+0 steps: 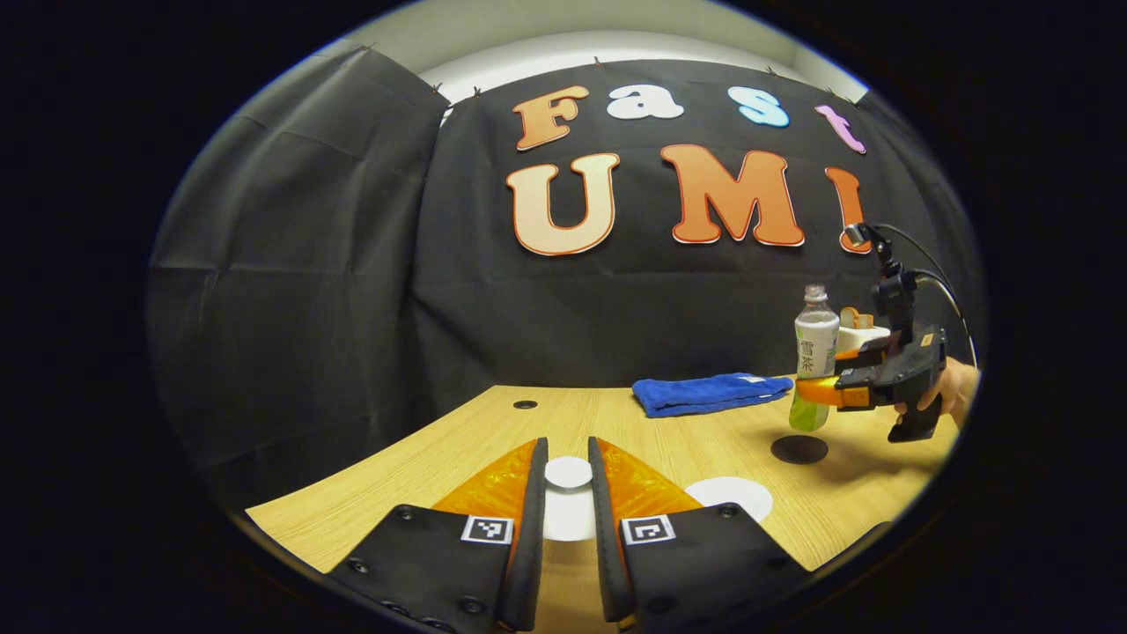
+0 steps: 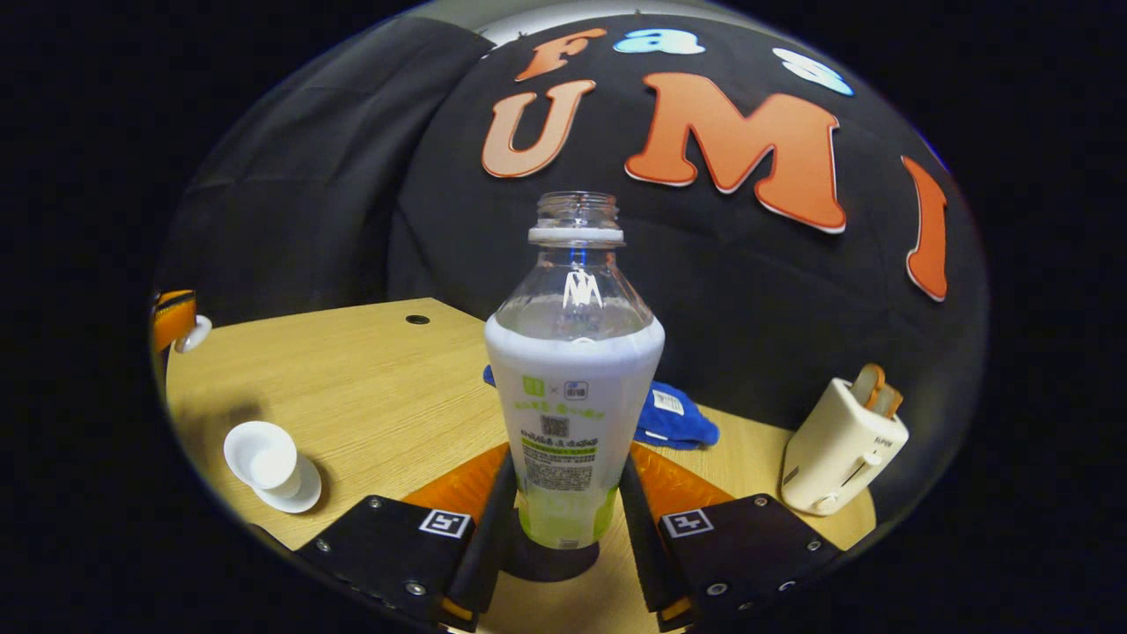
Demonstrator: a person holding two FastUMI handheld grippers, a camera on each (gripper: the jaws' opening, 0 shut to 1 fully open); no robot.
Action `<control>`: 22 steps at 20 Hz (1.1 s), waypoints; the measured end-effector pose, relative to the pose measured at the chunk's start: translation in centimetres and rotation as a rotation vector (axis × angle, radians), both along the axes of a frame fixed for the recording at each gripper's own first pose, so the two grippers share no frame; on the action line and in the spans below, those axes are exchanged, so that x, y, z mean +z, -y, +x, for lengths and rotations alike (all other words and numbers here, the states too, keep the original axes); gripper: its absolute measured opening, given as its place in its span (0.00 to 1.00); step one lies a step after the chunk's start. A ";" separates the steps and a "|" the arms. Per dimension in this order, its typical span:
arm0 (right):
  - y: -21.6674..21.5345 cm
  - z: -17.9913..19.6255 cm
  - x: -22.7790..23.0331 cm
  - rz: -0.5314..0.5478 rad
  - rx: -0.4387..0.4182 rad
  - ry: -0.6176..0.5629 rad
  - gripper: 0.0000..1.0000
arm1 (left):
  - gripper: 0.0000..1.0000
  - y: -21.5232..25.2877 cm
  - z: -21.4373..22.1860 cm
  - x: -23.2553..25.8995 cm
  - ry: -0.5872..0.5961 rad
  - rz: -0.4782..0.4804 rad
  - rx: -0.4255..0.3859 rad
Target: Open the teacup lid with one hand, grasp the water bottle and pour water into the teacup with the other hand; after pouring, place the water bottle on the coaster and then close the teacup lid.
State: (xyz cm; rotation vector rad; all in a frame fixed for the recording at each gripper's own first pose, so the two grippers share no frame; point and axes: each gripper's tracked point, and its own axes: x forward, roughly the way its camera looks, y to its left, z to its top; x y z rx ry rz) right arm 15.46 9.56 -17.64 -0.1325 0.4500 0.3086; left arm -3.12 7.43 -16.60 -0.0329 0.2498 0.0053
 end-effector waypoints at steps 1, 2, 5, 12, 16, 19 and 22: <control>0.2 0.3 -0.2 0.020 -0.004 -0.019 0.64 | 0.31 0.4 0.2 0.0 0.002 -0.006 -0.003; 0.1 0.5 -0.3 0.037 -0.010 -0.033 0.64 | 0.31 0.8 0.4 0.1 0.003 -0.012 -0.008; -0.1 0.5 -0.8 0.123 -0.020 -0.098 0.64 | 0.31 2.5 0.9 -0.1 -0.006 -0.029 -0.029; 0.0 0.4 -0.3 0.151 -0.020 -0.105 0.67 | 0.31 7.5 2.3 -0.5 -0.023 -0.088 -0.103; 0.9 0.0 0.6 0.168 -0.010 -0.089 0.91 | 0.31 10.0 2.8 -1.8 -0.049 -0.124 -0.142; 1.6 -0.7 1.3 0.171 -0.006 -0.072 0.97 | 0.31 11.5 2.6 -2.9 -0.073 -0.116 -0.173; 3.1 -1.4 1.6 0.142 -0.032 -0.051 0.98 | 0.31 13.0 2.2 -4.2 -0.090 -0.104 -0.210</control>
